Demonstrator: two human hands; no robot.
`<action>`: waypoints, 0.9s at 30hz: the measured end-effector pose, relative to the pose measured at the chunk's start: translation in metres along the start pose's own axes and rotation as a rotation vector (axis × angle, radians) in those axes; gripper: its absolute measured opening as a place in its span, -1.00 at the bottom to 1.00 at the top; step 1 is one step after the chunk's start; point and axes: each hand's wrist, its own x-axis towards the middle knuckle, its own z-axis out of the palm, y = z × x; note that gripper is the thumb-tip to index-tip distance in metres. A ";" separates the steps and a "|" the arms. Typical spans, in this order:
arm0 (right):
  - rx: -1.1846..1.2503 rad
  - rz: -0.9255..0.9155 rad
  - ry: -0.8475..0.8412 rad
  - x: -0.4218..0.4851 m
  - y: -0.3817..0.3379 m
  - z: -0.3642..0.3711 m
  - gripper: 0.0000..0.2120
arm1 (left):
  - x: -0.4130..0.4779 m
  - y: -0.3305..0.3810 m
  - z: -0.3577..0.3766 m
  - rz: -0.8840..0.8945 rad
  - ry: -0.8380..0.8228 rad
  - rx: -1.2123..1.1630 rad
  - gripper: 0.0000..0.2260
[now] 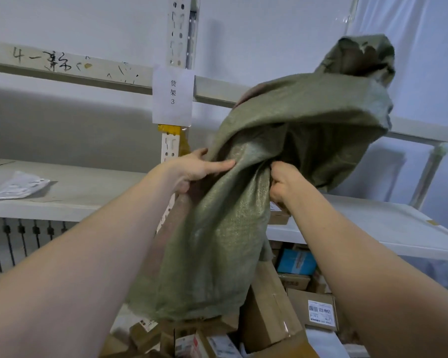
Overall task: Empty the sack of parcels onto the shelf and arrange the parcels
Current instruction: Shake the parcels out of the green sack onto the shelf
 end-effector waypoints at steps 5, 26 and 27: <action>0.073 0.026 0.036 0.002 0.007 -0.002 -0.72 | -0.001 -0.019 0.001 -0.136 0.042 0.057 -0.38; -1.017 -0.637 0.393 -0.005 0.030 -0.026 -0.63 | 0.011 -0.043 0.011 0.035 0.557 -0.605 -0.71; -1.094 -0.690 0.345 -0.004 0.032 -0.029 -0.47 | 0.011 -0.045 0.012 0.043 0.550 -0.604 -0.71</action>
